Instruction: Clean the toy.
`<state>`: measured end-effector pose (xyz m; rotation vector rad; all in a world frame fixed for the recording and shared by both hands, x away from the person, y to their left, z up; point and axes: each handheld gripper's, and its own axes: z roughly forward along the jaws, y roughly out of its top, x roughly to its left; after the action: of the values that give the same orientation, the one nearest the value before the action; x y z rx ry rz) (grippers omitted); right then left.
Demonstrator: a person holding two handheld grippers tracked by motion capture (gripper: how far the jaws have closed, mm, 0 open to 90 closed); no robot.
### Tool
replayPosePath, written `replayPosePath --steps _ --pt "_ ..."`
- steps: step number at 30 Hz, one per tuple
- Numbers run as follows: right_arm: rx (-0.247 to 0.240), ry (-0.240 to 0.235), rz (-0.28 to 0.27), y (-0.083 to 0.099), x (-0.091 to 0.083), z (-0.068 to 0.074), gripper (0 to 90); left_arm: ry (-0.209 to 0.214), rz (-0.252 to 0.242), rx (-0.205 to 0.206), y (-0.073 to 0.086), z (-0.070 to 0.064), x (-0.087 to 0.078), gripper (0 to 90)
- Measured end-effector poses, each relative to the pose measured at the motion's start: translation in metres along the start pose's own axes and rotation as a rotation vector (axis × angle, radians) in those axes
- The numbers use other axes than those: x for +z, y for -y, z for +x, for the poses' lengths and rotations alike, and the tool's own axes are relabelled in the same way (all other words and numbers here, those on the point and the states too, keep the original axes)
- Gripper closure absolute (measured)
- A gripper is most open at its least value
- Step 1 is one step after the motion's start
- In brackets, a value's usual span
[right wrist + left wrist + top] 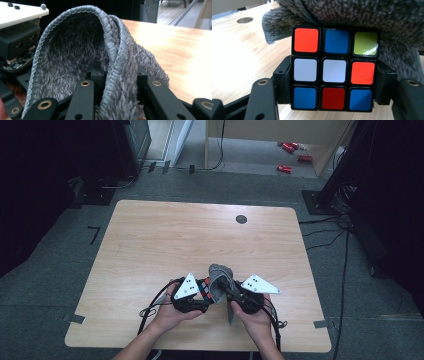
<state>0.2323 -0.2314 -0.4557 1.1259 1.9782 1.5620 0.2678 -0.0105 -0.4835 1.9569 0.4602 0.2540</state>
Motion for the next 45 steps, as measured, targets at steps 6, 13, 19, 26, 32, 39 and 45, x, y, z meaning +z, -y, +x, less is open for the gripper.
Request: replayPosePath --steps 6,13,19,26,32,39,45 --pt "0.091 -0.014 -0.002 0.009 -0.003 -0.015 71.4 -0.001 0.002 -0.010 0.001 0.000 0.001 34.9" --pt "0.088 -0.043 -0.018 0.008 0.002 -0.010 71.1 -0.002 0.013 -0.027 0.004 -0.006 0.003 34.9" --pt "0.131 -0.033 -0.003 0.011 0.006 -0.019 70.9 -0.003 0.004 -0.063 0.006 0.004 -0.001 34.8" --pt "0.145 -0.050 -0.016 0.010 0.012 -0.015 71.0 0.020 0.019 -0.035 0.007 -0.007 0.005 34.9" --pt "0.156 -0.052 -0.003 0.011 0.010 -0.018 71.7 0.008 0.011 -0.072 0.007 0.001 0.003 34.9" --pt "0.115 -0.058 -0.024 0.003 0.008 -0.016 71.6 0.037 -0.010 -0.054 0.002 -0.009 0.005 34.8" --pt "0.106 -0.070 -0.016 0.003 0.002 -0.016 71.8 0.031 -0.017 -0.077 0.003 -0.003 0.005 34.9"
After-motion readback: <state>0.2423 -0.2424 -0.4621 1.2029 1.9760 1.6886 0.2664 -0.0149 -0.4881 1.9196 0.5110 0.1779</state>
